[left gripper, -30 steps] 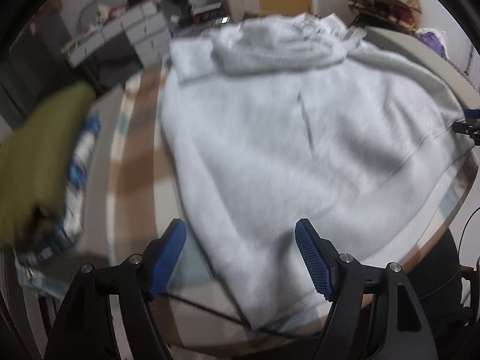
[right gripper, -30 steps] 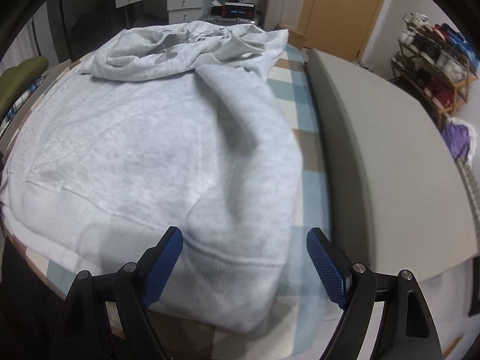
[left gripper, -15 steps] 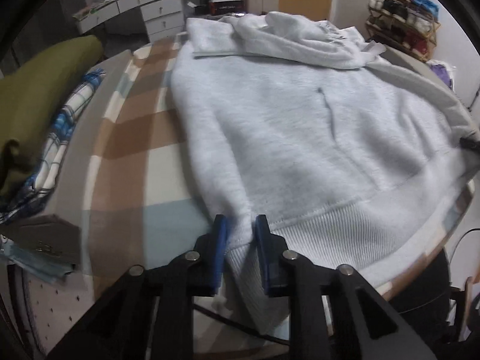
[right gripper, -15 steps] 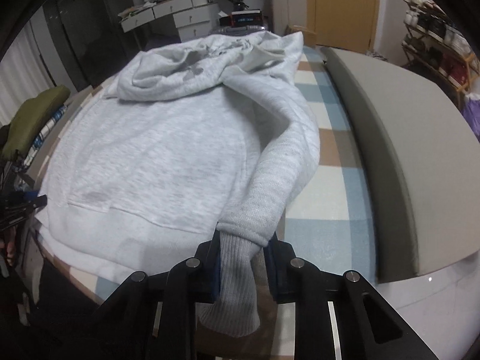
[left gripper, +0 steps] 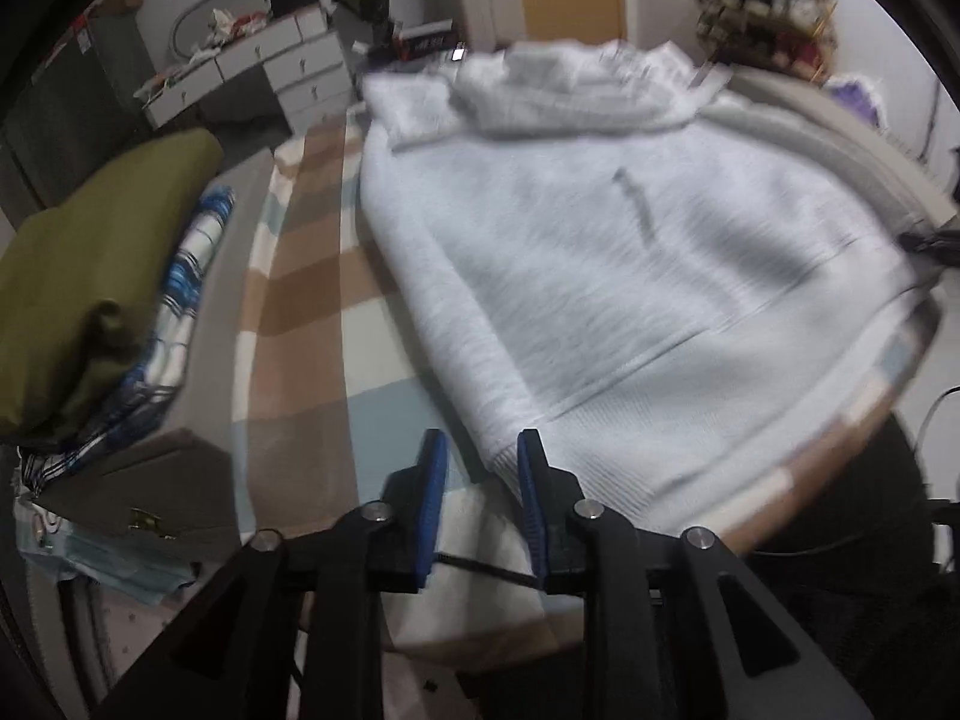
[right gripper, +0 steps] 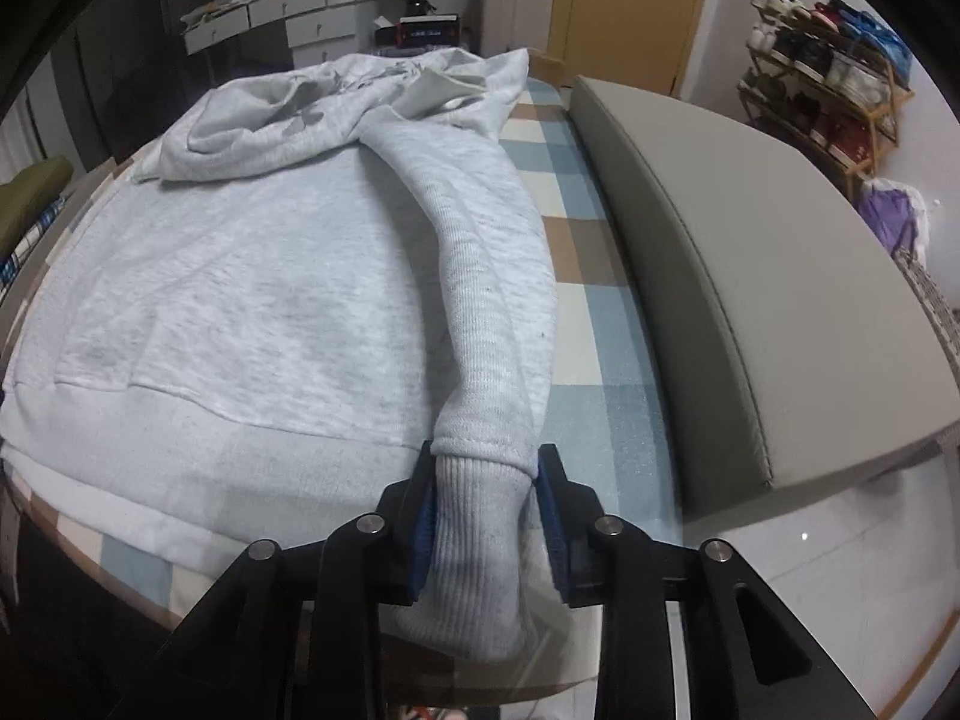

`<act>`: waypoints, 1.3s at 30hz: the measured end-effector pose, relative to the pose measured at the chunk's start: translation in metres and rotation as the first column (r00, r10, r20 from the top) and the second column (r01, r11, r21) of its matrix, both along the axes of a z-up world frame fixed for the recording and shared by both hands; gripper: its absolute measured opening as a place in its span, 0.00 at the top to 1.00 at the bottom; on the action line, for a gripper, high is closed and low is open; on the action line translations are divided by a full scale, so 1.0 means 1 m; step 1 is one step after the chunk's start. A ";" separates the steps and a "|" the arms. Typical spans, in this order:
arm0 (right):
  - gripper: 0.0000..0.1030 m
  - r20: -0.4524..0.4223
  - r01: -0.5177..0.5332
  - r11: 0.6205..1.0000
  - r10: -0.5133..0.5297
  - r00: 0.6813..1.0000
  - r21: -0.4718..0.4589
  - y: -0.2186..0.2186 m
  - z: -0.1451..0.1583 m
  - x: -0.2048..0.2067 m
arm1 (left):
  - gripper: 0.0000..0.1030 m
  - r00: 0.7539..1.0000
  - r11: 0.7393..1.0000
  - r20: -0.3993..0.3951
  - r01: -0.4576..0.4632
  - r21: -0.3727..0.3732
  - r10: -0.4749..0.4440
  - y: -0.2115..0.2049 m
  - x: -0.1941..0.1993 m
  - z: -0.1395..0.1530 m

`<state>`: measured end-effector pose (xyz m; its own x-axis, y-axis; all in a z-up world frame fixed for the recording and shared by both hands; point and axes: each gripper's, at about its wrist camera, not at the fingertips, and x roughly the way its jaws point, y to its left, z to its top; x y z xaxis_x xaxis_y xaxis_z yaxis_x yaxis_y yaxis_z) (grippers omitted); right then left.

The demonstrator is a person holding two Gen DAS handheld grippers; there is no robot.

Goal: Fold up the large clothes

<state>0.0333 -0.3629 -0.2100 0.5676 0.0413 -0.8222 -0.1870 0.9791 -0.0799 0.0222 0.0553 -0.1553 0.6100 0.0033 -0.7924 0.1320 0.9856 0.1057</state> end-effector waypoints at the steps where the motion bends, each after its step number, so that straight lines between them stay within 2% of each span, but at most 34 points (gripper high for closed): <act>1: 0.67 0.009 -0.001 1.000 0.001 1.000 0.005 -0.001 0.004 -0.002 | 0.65 1.000 1.000 0.025 0.016 -0.014 -0.015 0.000 -0.007 0.006; 2: 0.65 0.021 0.003 1.000 -0.003 1.000 0.013 -0.002 0.008 -0.005 | 0.37 0.999 1.000 0.041 0.021 -0.020 -0.020 0.000 -0.011 0.009; 4: 0.63 0.053 0.013 0.999 -0.016 0.998 0.050 -0.004 0.017 -0.011 | 0.10 0.993 0.998 0.110 0.053 -0.026 -0.050 -0.006 -0.025 0.016; 6: 0.61 0.076 0.027 0.996 -0.034 0.997 0.086 -0.002 0.025 -0.018 | 0.09 0.985 0.994 0.137 0.110 0.000 -0.109 -0.019 -0.029 0.012; 7: 0.61 0.095 0.032 0.993 -0.043 0.995 0.110 -0.001 0.030 -0.024 | 0.09 0.984 0.991 0.122 0.129 0.041 -0.133 -0.026 -0.026 0.007; 9: 0.52 0.132 0.022 0.986 -0.045 0.990 0.165 -0.001 0.038 -0.033 | 0.09 0.981 0.978 0.095 0.152 0.140 -0.166 -0.040 -0.019 -0.005; 10: 0.48 0.143 0.007 0.979 -0.037 0.989 0.201 -0.001 0.041 -0.037 | 0.09 0.977 0.963 0.087 0.172 0.206 -0.193 -0.050 -0.014 -0.015; 12: 0.45 0.132 -0.013 0.970 -0.020 0.991 0.244 0.002 0.041 -0.038 | 0.09 0.974 0.944 0.064 0.192 0.269 -0.216 -0.059 -0.005 -0.030; 14: 0.45 0.119 -0.018 0.971 -0.011 0.993 0.240 0.008 0.037 -0.039 | 0.10 0.976 0.936 0.026 0.199 0.289 -0.215 -0.061 0.004 -0.041; 15: 0.45 0.117 -0.022 0.971 -0.006 0.993 0.238 0.010 0.035 -0.040 | 0.13 0.974 0.945 0.054 0.200 0.260 -0.221 -0.057 0.006 -0.038; 16: 0.45 0.117 -0.021 0.970 -0.007 0.993 0.243 0.011 0.034 -0.041 | 0.29 0.974 0.950 0.054 0.202 0.239 -0.221 -0.056 0.007 -0.036; 17: 0.45 0.116 -0.018 0.967 -0.012 0.993 0.256 0.011 0.033 -0.042 | 0.49 0.976 0.957 0.027 0.207 0.206 -0.217 -0.053 0.011 -0.034; 18: 0.45 0.115 -0.018 0.963 -0.014 0.993 0.271 0.011 0.032 -0.043 | 0.59 0.976 0.965 0.001 0.213 0.153 -0.216 -0.050 0.014 -0.033; 19: 0.45 0.115 -0.015 0.958 -0.019 0.993 0.288 0.010 0.031 -0.045 | 0.82 0.975 0.968 -0.014 0.223 0.112 -0.223 -0.049 0.015 -0.033; 20: 0.45 0.116 -0.009 0.956 -0.026 0.993 0.293 0.010 0.031 -0.047 | 0.95 0.972 0.970 -0.038 0.234 0.066 -0.232 -0.048 0.016 -0.032; 23: 0.45 0.124 -0.008 0.957 -0.030 0.992 0.291 0.011 0.030 -0.047 | 0.97 0.974 0.963 -0.048 0.228 0.142 -0.223 -0.055 0.007 -0.032; 25: 0.45 0.127 -0.003 0.966 -0.030 0.991 0.257 0.012 0.026 -0.043 | 0.97 0.975 0.962 -0.062 0.222 0.159 -0.215 -0.057 0.000 -0.030; 28: 0.47 0.050 0.012 0.986 -0.020 0.999 0.166 0.015 0.005 -0.025 | 0.97 0.983 0.964 -0.059 0.184 0.192 -0.176 -0.051 -0.008 -0.032; 30: 0.55 -0.004 0.030 0.992 -0.029 1.000 0.126 0.014 -0.008 -0.018 | 0.97 0.987 0.978 -0.052 0.159 0.138 -0.153 -0.043 -0.009 -0.033; 33: 0.61 0.001 0.031 0.998 -0.031 1.000 0.064 0.015 -0.011 -0.020 | 0.97 0.995 0.993 -0.062 0.087 0.079 -0.082 -0.029 -0.008 -0.031; 35: 0.63 0.004 0.044 0.998 -0.044 0.999 0.047 0.012 -0.010 -0.021 | 0.97 0.997 0.994 -0.048 0.068 0.081 -0.064 -0.026 -0.009 -0.030; 39: 0.63 -0.002 0.065 0.994 -0.065 0.998 0.082 0.002 -0.008 -0.026 | 0.95 0.999 0.997 -0.044 0.012 0.070 -0.009 -0.018 -0.012 -0.030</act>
